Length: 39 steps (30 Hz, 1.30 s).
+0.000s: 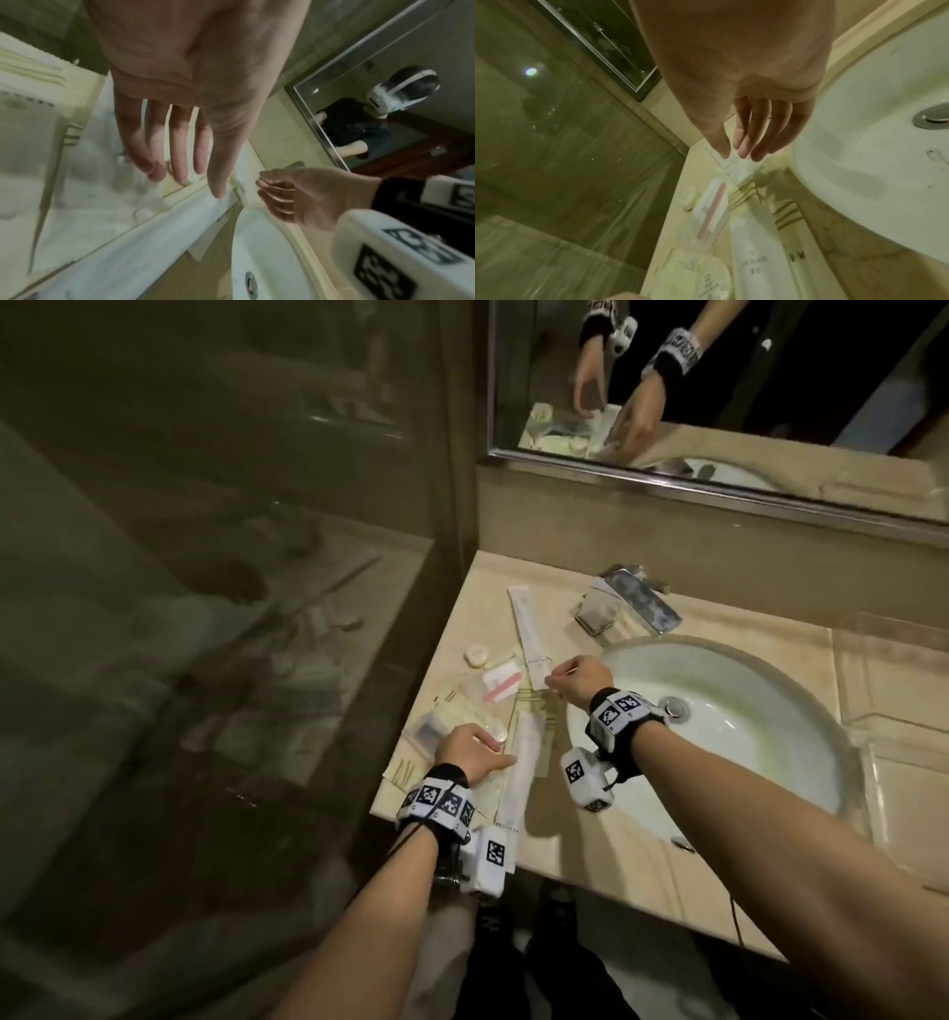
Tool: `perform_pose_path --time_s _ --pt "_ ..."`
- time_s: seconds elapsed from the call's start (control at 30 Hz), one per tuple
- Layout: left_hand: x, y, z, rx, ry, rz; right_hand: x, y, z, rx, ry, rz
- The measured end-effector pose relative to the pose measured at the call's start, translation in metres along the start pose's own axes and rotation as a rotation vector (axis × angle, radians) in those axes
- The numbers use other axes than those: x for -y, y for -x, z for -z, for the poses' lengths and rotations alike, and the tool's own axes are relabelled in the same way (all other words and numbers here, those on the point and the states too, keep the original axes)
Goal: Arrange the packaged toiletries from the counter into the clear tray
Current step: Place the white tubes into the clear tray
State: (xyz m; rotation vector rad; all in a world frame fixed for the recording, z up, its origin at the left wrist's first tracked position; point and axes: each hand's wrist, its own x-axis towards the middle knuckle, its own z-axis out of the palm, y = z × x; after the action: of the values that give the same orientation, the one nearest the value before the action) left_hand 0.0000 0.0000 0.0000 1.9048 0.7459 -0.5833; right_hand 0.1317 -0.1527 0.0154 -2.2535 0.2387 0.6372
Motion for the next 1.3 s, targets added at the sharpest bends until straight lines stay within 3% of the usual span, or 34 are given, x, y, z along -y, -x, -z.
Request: perform_pose_path --time_s 0.3,0.53,0.7,0.9,1.1,1.3 --pt "-0.004 -0.014 -0.033 -0.051 -0.292 -0.073 -0.012 -0.032 -0.017 0.028 0.077 -0.001" --pt "-0.008 -0.016 -0.037 -0.083 -0.354 -0.053 -0.009 -0.041 -0.024 0.035 0.103 -0.009" --pt "-0.014 -0.016 -0.027 -0.020 -0.225 -0.024 -0.011 -0.042 -0.015 0.057 0.010 -0.030" --pt "-0.021 -0.006 0.007 0.018 0.020 -0.038 -0.014 -0.023 0.009 0.087 -0.451 -0.112" --pt "-0.055 0.011 0.034 -0.048 0.349 -0.176 -0.019 0.031 0.053 0.129 -0.683 -0.018" --pt "-0.091 0.019 0.011 0.064 0.636 -0.192 -0.060 0.080 0.103 0.162 -0.775 0.061"
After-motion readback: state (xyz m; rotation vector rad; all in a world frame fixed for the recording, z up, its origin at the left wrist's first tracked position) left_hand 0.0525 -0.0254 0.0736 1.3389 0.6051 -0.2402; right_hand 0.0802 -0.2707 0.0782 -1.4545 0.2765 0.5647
